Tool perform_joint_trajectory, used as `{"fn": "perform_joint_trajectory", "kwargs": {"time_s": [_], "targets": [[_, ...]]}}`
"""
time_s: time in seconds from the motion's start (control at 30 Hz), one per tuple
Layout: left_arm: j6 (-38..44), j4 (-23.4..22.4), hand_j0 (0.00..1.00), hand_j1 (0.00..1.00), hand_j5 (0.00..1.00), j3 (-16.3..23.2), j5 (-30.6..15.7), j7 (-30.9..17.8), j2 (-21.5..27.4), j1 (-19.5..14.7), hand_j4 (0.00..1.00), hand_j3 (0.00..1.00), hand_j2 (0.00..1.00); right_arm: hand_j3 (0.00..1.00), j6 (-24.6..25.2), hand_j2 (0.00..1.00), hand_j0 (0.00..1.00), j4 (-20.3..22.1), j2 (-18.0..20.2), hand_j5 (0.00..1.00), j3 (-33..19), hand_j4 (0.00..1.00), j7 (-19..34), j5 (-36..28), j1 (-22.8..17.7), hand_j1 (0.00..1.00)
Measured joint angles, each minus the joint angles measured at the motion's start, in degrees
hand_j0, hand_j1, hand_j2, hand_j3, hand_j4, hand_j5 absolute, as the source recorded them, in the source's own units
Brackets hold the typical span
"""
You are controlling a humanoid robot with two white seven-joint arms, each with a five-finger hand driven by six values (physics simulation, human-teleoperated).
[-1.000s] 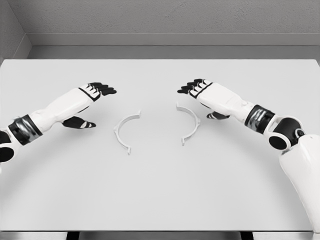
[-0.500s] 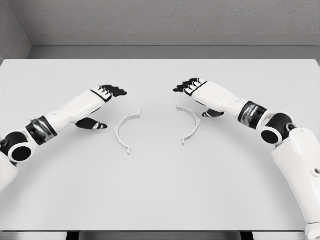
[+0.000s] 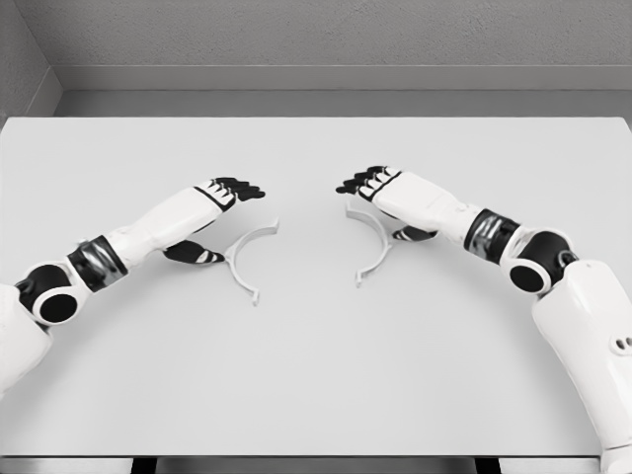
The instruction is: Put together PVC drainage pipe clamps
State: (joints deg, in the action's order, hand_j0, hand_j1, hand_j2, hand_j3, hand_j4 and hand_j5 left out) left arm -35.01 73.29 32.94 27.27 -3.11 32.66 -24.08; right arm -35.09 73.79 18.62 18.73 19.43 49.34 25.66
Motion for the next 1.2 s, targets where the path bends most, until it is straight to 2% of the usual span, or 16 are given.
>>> {"fn": "perform_joint_trajectory", "kwargs": {"time_s": [0.53,1.0,1.07,1.2], "targets": [[0.00,0.84,1.00,1.00,1.00,0.05,1.97,0.00,-4.93,0.70,1.00,1.00,1.00,1.00,-0.01,1.00,1.00,2.24,-0.02,1.00,1.10,1.00,0.70,-0.09,-0.53,1.00],[0.00,2.24,1.00,1.00,1.00,0.33,1.91,0.00,-8.49,0.97,1.00,1.00,1.00,1.00,-0.01,1.00,1.00,2.47,-0.60,1.00,1.06,1.00,1.33,-0.10,-0.26,1.00],[0.00,2.34,1.00,1.00,1.00,0.32,1.86,0.00,-8.58,1.05,1.00,1.00,1.00,1.00,-0.01,1.00,1.00,2.24,-0.55,1.00,0.64,1.00,1.37,-0.17,0.00,1.00],[0.00,2.40,1.00,1.00,1.00,0.08,1.62,0.00,-8.39,0.70,1.00,1.00,1.00,1.00,-0.02,1.00,1.00,2.09,-0.42,1.00,-4.22,1.00,1.46,-0.25,-0.44,1.00]]}}
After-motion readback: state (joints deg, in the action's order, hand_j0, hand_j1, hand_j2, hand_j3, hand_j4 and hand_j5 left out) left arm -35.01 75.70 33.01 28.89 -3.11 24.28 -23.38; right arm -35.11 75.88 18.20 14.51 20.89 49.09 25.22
